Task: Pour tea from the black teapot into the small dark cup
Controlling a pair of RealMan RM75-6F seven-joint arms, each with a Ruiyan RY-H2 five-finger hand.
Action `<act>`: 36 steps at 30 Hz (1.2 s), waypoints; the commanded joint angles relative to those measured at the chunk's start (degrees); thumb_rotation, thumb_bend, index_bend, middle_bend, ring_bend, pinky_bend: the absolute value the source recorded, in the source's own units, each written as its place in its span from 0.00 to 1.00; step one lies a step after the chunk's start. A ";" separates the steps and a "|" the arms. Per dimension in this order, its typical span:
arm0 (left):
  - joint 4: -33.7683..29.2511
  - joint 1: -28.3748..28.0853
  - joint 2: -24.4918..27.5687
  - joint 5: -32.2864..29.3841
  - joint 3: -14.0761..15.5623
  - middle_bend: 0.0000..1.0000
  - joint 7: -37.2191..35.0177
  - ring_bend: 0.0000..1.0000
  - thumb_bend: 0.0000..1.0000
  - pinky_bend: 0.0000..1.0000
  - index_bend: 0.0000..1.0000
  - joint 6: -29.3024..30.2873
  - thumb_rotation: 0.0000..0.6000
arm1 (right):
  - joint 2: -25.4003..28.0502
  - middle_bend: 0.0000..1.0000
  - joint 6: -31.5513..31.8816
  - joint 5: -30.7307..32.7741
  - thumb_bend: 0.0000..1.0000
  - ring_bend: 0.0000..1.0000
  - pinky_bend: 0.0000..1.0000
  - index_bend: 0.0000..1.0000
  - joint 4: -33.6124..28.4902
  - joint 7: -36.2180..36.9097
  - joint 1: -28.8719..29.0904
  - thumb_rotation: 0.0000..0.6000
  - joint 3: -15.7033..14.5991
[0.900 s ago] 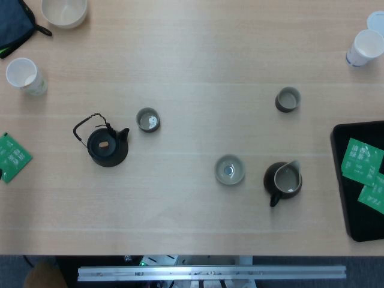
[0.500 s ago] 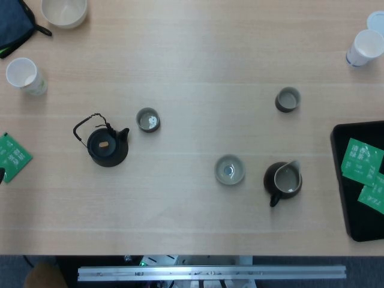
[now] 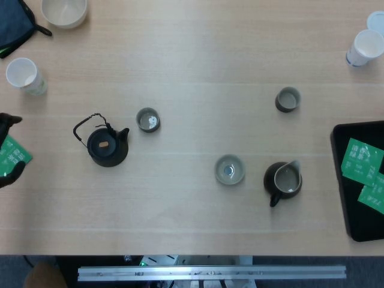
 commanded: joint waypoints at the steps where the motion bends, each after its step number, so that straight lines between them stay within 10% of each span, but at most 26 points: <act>1: -1.25 -2.52 0.36 -0.92 -0.82 0.26 0.93 0.19 0.21 0.11 0.23 -3.15 1.00 | 0.46 0.33 -0.57 -0.28 0.15 0.22 0.24 0.33 -0.74 0.16 0.57 1.00 0.09; 20: -1.90 -13.22 -4.57 -11.30 -3.26 0.26 6.56 0.19 0.21 0.11 0.21 -17.15 0.87 | 0.45 0.33 -1.22 1.80 0.15 0.22 0.24 0.33 0.42 0.95 0.65 1.00 0.25; 36: 13.97 -16.23 -14.18 -3.69 -0.28 0.16 2.79 0.10 0.21 0.11 0.05 -16.95 1.00 | 0.66 0.33 -0.70 2.54 0.15 0.22 0.24 0.33 0.65 0.88 -0.22 1.00 -0.04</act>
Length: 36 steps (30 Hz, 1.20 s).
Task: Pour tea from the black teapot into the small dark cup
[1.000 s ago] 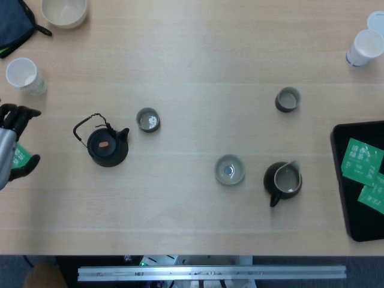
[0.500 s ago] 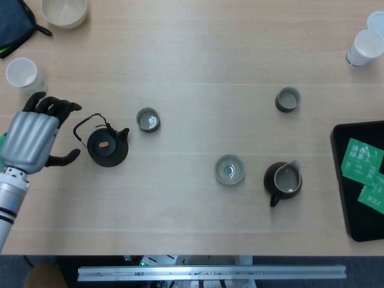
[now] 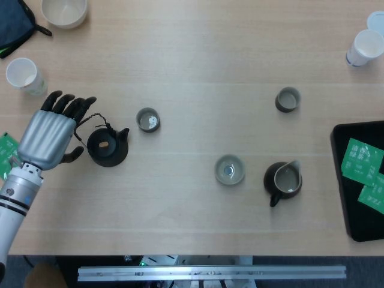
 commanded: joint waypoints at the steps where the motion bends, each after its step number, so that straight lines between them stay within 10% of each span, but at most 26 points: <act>1: 4.55 -1.16 -2.24 2.03 0.82 0.16 -2.41 0.10 0.21 0.11 0.05 -0.58 1.00 | 0.06 0.33 0.12 0.07 0.15 0.22 0.24 0.33 -0.08 -0.12 -0.15 1.00 -0.04; 36: 25.55 -4.34 -9.12 7.97 4.33 0.12 -11.92 0.06 0.20 0.11 0.01 0.06 1.00 | 1.35 0.33 0.51 0.24 0.15 0.22 0.24 0.33 -3.75 -3.45 -1.16 1.00 -0.08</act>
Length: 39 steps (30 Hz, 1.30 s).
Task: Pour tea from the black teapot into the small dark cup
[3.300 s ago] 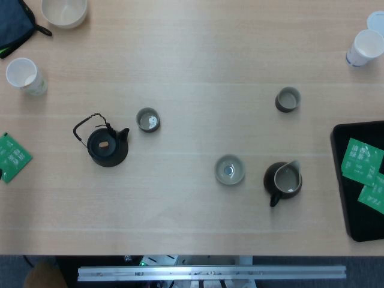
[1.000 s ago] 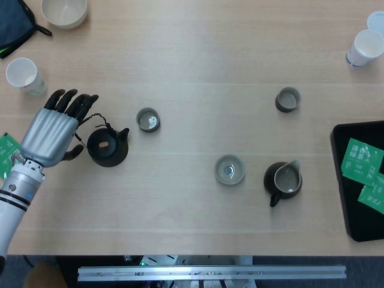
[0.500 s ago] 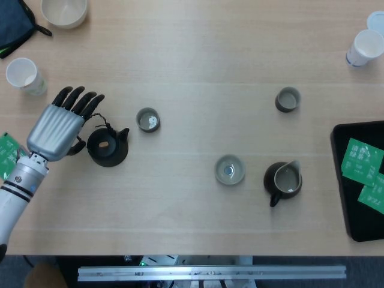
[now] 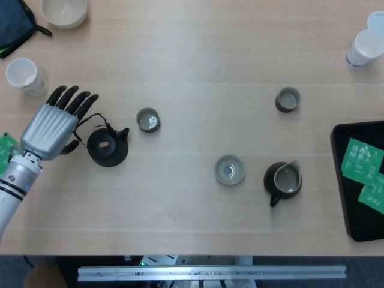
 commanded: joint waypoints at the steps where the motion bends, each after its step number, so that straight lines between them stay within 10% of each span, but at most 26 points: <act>1: 1.08 -0.14 -0.26 -0.36 0.09 0.12 -0.42 0.06 0.20 0.11 0.01 -0.49 1.00 | 0.05 0.33 0.01 -0.02 0.15 0.22 0.24 0.33 -0.16 -0.15 -0.04 1.00 0.01; 39: -2.10 -5.62 -1.29 -8.38 -4.82 0.12 9.54 0.08 0.21 0.11 0.08 -6.52 1.00 | -0.18 0.33 1.54 1.01 0.15 0.22 0.24 0.33 2.32 3.01 -2.03 1.00 -0.08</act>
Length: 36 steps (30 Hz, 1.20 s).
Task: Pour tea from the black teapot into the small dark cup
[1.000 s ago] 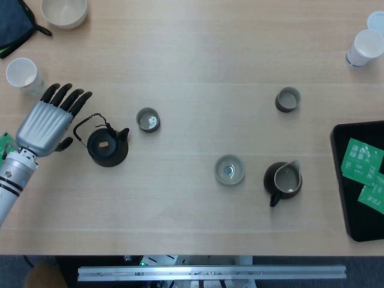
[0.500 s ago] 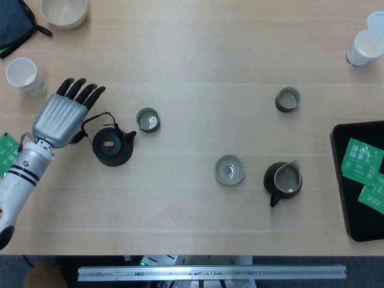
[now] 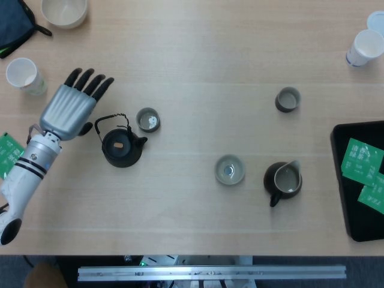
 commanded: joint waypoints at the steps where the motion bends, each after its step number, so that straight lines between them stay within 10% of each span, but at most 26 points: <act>1: -3.73 0.37 2.85 -2.92 -0.97 0.13 2.57 0.08 0.21 0.11 0.08 -0.54 1.00 | -0.12 0.33 -0.11 0.10 0.15 0.22 0.24 0.33 0.23 0.27 0.01 1.00 0.04; 16: -23.71 2.05 11.56 -15.70 -3.53 0.32 5.19 0.25 0.20 0.11 0.25 -1.68 0.96 | -0.98 0.33 -1.29 0.08 0.15 0.22 0.24 0.33 1.99 1.97 0.82 1.00 0.27; 27: -26.41 0.51 8.60 -23.99 -4.29 0.33 7.24 0.26 0.17 0.11 0.27 -2.32 0.35 | -1.13 0.33 -1.06 0.37 0.15 0.22 0.24 0.33 3.00 2.96 0.49 1.00 0.19; 36: -24.14 -1.26 4.70 -29.84 -3.76 0.33 12.53 0.26 0.14 0.11 0.27 -1.36 0.16 | -1.21 0.33 -1.14 0.64 0.15 0.22 0.24 0.33 3.33 3.29 0.38 1.00 0.18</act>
